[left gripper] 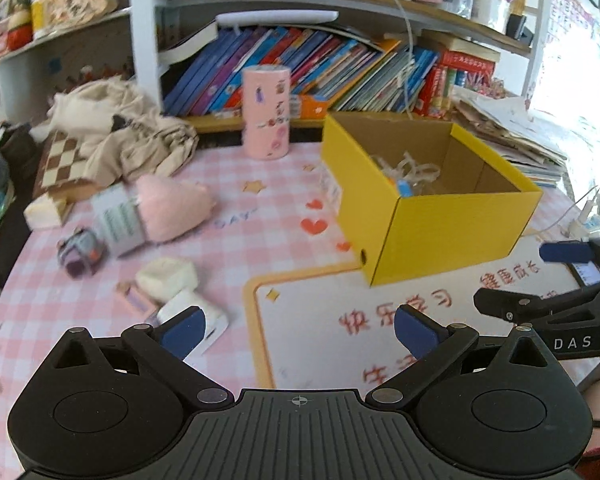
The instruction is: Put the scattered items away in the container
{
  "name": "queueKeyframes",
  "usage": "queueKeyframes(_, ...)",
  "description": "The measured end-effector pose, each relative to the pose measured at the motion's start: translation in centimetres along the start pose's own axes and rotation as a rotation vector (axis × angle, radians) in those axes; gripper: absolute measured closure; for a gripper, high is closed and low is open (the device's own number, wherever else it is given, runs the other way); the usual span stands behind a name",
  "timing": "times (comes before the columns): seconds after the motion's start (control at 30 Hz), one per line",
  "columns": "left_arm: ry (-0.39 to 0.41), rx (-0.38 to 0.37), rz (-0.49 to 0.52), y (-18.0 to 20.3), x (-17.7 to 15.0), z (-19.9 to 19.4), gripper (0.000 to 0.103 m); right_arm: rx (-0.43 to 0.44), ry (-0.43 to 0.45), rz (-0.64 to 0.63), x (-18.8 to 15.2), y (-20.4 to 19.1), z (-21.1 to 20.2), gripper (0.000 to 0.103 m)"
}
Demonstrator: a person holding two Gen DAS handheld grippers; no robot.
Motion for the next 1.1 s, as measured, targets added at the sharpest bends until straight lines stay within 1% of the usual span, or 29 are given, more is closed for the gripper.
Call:
queueKeyframes(0.13,-0.018,0.017,-0.023,-1.4,-1.3,-0.3,0.001,0.010,-0.036,0.053,-1.6,-1.6,0.6,0.004)
queueKeyframes(0.2,-0.028,0.024,-0.032,-2.0,-1.8,-0.4,0.001,0.021,-0.056,0.041,-2.1,-2.7,0.8,0.004)
queueKeyframes(0.37,-0.043,0.033,-0.034,-2.8,-2.7,-0.6,0.001,0.044,-0.056,-0.019,-1.9,-5.1,1.1,0.004)
queueKeyframes(0.67,-0.027,0.039,-0.027,-4.1,-3.3,-1.5,0.001,0.063,-0.068,-0.042,-1.7,-7.2,1.5,0.004)
queueKeyframes(1.1,-0.020,0.049,-0.057,-6.5,-3.8,-1.9,0.001,0.078,-0.072,-0.072,-1.4,-9.8,2.1,0.004)
Point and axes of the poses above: each gripper's, at about its wrist camera, not at the fingertips, and z roughly the way its jaws point, y to its right, x to its top, the point moved 9 cm from there along z, roughly the way its jaws point, and after that the axes turned 8 degrees about x, right-handed, at the moved point
